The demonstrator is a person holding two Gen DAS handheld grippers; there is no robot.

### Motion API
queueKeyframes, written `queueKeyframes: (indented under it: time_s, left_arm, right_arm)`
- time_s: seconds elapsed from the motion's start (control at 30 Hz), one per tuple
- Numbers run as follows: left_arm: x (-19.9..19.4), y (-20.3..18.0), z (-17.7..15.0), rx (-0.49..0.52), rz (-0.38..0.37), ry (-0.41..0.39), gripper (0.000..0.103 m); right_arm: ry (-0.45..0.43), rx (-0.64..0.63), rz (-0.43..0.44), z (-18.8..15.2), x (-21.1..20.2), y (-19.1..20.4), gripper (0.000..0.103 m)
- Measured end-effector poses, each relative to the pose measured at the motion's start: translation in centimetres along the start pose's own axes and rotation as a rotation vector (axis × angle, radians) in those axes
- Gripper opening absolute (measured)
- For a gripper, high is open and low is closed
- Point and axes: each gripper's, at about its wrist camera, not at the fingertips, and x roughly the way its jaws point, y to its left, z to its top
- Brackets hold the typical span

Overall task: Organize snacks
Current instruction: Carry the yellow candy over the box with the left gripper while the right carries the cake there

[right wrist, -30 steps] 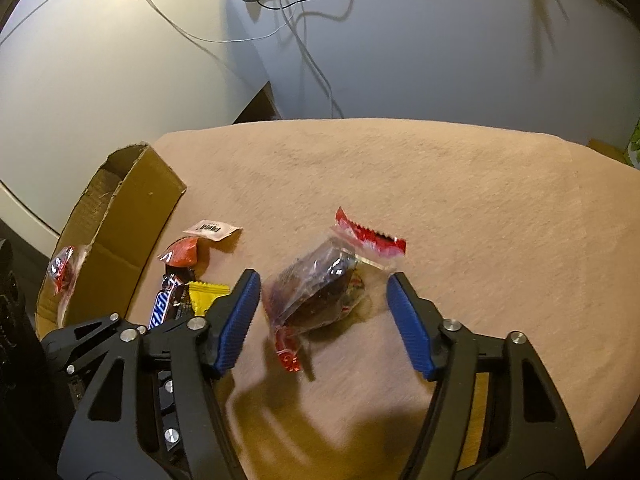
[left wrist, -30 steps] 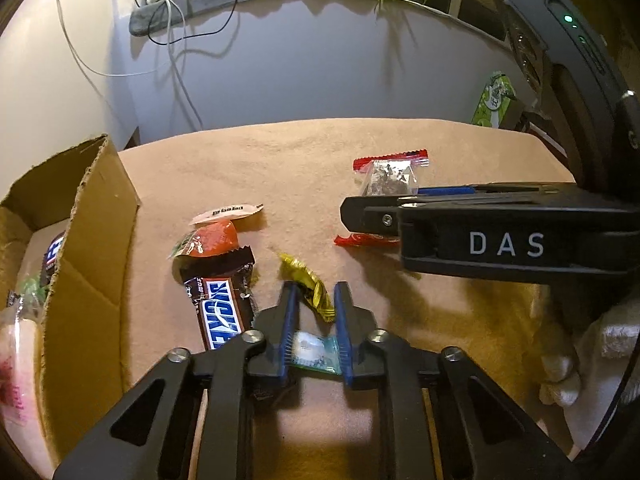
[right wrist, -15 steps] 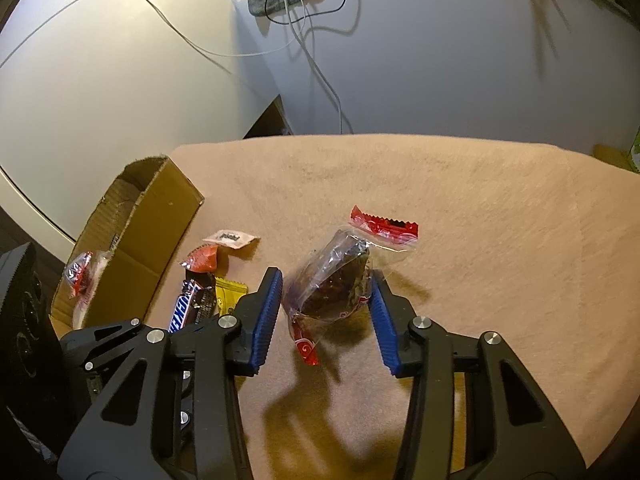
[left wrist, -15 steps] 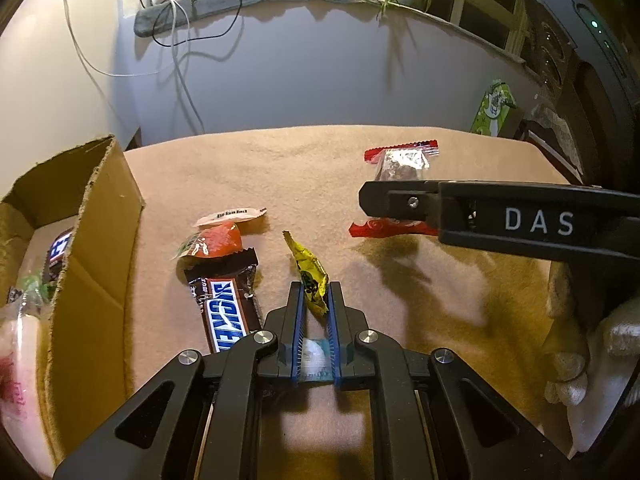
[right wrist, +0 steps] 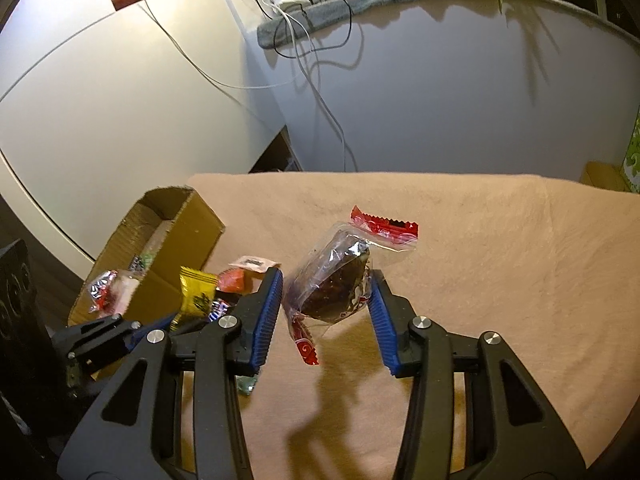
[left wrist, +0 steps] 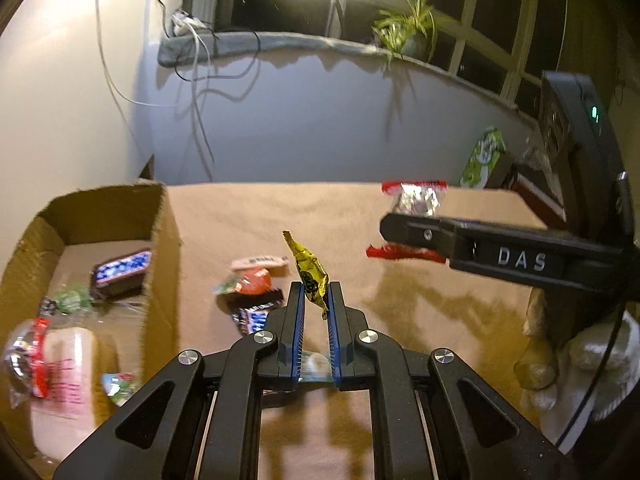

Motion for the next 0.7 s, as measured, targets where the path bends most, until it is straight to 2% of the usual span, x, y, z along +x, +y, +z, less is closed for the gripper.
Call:
queueKeyframes:
  time_s: [0.2, 0.7]
  left_arm:
    - [-2.0, 1.8, 0.7, -0.046, 0.008, -0.052, 0.01]
    - [-5.7, 7.7, 0.9, -0.145, 0.077, -0.136, 0.009]
  right_arm:
    - [-0.021, -0.019, 0.022, 0.3, -0.5, 1.7, 0.045]
    - [-0.027, -0.132, 0.106, 0.1, -0.2, 9.6, 0.045]
